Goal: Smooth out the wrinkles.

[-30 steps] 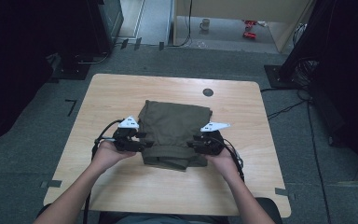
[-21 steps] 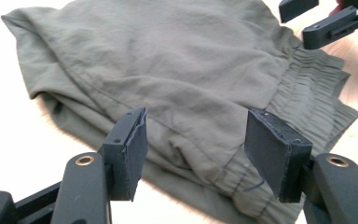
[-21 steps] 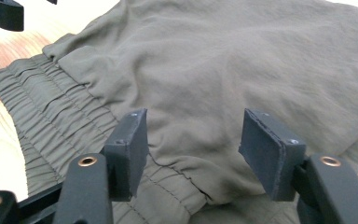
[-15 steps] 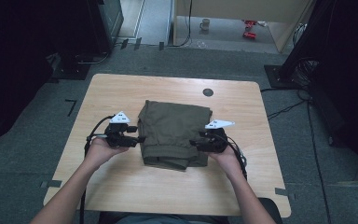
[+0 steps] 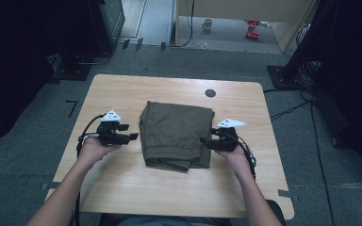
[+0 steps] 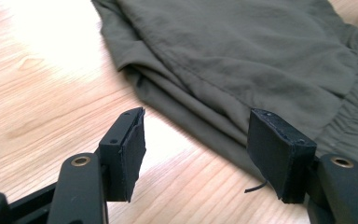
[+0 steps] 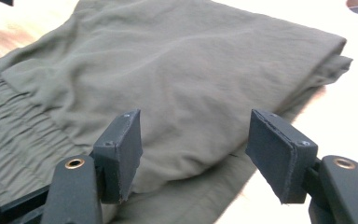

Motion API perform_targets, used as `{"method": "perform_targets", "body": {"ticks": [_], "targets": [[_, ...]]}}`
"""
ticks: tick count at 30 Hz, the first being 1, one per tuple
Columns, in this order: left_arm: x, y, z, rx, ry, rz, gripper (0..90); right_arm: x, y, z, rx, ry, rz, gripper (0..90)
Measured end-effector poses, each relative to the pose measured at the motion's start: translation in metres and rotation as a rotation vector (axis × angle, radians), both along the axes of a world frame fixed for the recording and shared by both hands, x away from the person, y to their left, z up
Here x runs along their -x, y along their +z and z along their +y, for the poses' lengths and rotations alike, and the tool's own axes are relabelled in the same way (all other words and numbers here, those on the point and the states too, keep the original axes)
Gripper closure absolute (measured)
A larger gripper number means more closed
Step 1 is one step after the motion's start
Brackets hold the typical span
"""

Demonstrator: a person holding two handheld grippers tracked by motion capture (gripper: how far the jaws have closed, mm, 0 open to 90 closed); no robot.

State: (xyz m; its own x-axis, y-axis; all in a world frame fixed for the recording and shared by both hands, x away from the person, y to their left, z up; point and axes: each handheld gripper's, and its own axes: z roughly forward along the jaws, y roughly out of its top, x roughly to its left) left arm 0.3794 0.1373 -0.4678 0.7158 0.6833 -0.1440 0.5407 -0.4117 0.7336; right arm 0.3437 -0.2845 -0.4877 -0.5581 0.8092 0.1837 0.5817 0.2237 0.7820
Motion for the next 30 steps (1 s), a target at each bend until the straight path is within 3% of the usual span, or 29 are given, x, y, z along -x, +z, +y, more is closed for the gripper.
{"method": "perform_targets", "body": {"ticks": [17,30], "targets": [[-0.013,-0.014,0.025,-0.020,0.065,0.012,36.9,-0.006,-0.005,-0.027,0.039,-0.080,-0.019,31.0],[-0.020,-0.029,0.039,-0.078,0.117,0.004,37.0,-0.013,-0.014,-0.052,0.058,-0.148,-0.003,29.4]]}}
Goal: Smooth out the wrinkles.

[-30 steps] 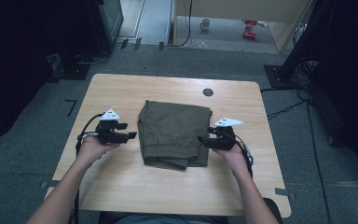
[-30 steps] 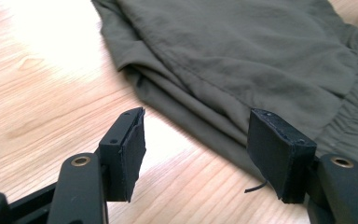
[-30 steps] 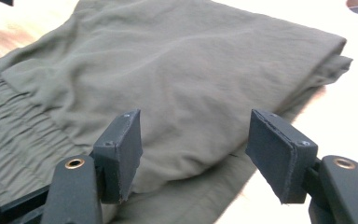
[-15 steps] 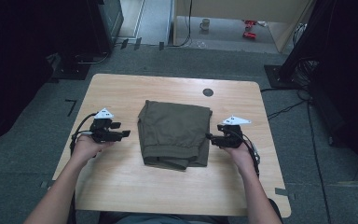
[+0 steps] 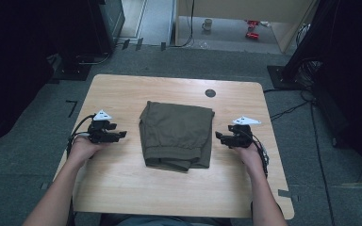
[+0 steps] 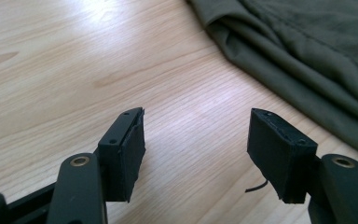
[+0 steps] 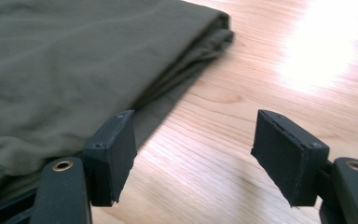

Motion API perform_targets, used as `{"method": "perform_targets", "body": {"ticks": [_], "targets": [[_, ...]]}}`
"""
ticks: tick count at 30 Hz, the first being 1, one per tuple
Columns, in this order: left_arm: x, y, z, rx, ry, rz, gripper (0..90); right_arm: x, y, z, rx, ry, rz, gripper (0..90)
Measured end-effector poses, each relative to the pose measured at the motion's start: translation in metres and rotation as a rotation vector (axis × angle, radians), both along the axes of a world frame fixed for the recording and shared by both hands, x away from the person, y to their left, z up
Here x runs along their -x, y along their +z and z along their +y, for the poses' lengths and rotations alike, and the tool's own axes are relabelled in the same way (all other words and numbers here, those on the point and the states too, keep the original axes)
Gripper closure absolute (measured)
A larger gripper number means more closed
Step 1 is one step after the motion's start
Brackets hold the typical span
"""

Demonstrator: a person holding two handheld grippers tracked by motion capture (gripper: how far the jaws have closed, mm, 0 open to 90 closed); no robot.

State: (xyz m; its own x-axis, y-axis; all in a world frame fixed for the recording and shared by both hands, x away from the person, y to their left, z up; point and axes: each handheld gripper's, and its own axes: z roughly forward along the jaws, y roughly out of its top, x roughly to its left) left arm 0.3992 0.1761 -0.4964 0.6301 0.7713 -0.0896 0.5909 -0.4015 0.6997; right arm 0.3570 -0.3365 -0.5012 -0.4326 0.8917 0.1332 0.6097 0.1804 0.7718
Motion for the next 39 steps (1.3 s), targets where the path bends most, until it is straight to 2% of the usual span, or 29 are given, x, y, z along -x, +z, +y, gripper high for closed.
{"method": "perform_targets", "body": {"ticks": [4,12,20,22,24,25,29,35,36,39], "targets": [[-0.002,-0.005,0.005,-0.012,0.021,0.009,37.0,-0.004,-0.005,-0.010,0.006,-0.027,0.012,29.2],[-0.004,-0.009,0.012,-0.029,0.045,0.010,36.9,-0.009,-0.013,-0.024,0.051,-0.094,0.024,29.0],[-0.006,-0.012,0.020,-0.032,0.059,-0.024,36.2,-0.013,-0.020,-0.030,0.104,-0.112,0.022,26.9],[-0.006,-0.014,0.023,-0.033,0.065,-0.046,35.4,-0.014,-0.022,-0.032,0.111,-0.127,0.010,21.0],[-0.005,-0.015,0.024,-0.038,0.063,-0.056,34.2,-0.014,-0.023,-0.033,0.114,-0.137,0.011,19.5],[-0.004,-0.017,0.024,-0.048,0.055,-0.083,33.2,-0.014,-0.023,-0.033,0.114,-0.139,0.012,19.2],[-0.003,-0.020,0.025,-0.032,0.064,-0.099,30.1,-0.014,-0.023,-0.033,0.116,-0.155,0.019,16.5],[-0.003,-0.020,0.024,-0.032,0.081,-0.099,26.3,-0.015,-0.023,-0.032,0.121,-0.182,0.029,10.8],[-0.003,-0.020,0.023,-0.037,0.092,-0.096,24.6,-0.014,-0.023,-0.032,0.124,-0.215,0.038,7.9],[-0.003,-0.020,0.022,-0.040,0.102,-0.093,20.3,-0.013,-0.023,-0.031,0.125,-0.243,0.045,6.3]]}}
